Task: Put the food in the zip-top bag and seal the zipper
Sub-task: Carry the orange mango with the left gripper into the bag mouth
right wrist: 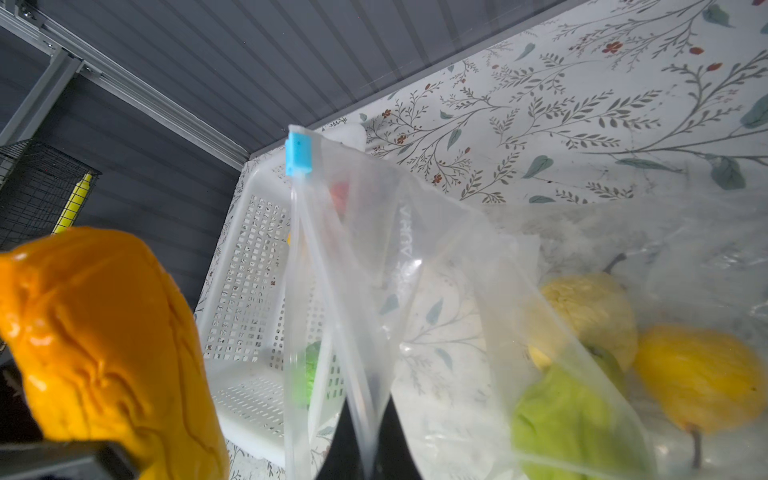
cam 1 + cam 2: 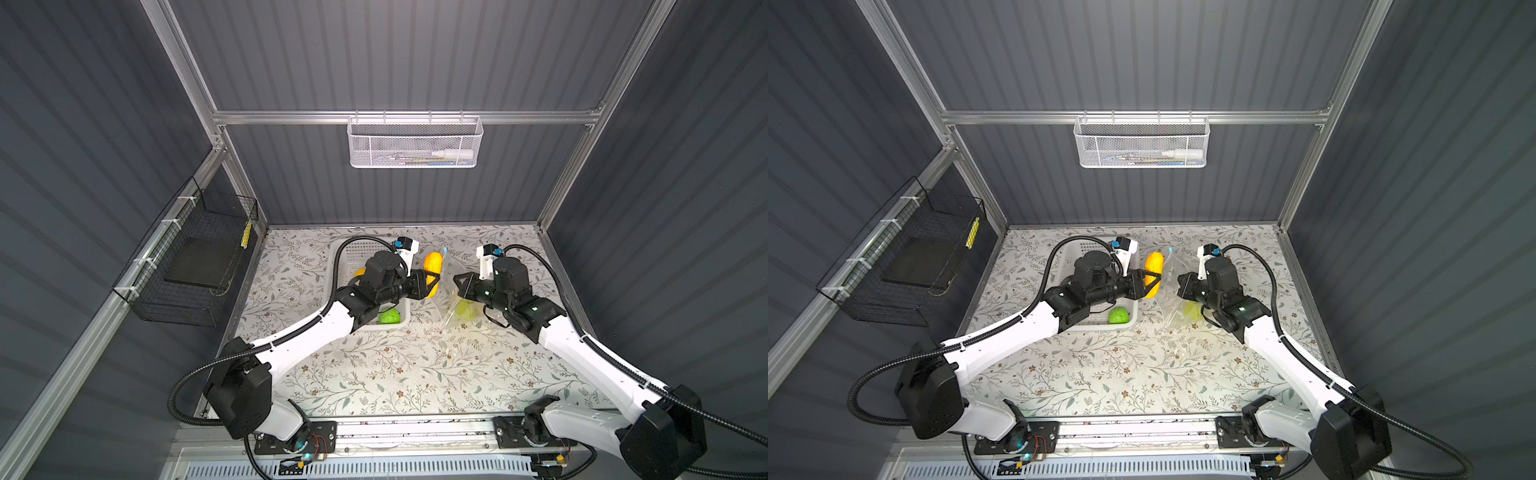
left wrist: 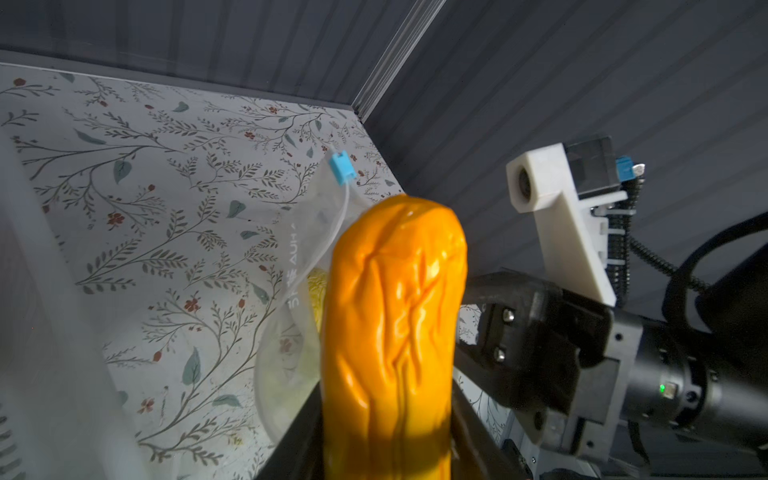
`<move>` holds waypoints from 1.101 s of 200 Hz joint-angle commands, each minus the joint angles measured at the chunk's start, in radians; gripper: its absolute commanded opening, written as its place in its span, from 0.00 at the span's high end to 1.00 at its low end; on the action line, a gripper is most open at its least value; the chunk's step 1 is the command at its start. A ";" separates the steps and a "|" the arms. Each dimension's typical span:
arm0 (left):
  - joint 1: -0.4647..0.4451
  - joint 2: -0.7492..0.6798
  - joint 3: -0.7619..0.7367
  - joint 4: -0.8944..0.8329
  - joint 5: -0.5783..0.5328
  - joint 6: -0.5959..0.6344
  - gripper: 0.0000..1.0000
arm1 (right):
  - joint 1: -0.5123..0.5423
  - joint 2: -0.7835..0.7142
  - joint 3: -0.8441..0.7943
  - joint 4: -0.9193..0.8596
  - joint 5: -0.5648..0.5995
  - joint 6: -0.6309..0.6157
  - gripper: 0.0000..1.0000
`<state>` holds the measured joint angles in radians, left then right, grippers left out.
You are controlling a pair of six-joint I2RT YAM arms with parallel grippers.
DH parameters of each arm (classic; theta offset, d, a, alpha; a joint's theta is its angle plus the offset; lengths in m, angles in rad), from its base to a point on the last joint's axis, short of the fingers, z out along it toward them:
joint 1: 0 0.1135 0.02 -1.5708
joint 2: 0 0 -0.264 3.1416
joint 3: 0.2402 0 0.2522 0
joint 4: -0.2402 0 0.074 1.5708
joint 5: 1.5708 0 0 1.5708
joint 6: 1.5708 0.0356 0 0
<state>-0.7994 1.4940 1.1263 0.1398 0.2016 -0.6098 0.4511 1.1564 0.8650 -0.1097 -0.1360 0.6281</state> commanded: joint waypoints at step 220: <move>-0.120 0.229 0.070 -0.105 -0.189 -0.062 0.54 | -0.005 -0.057 -0.067 0.066 -0.017 0.055 1.00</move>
<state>-0.9112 1.6958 1.1347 0.1486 0.0395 -0.6998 0.4473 1.0946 0.7853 -0.0498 -0.1646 0.6884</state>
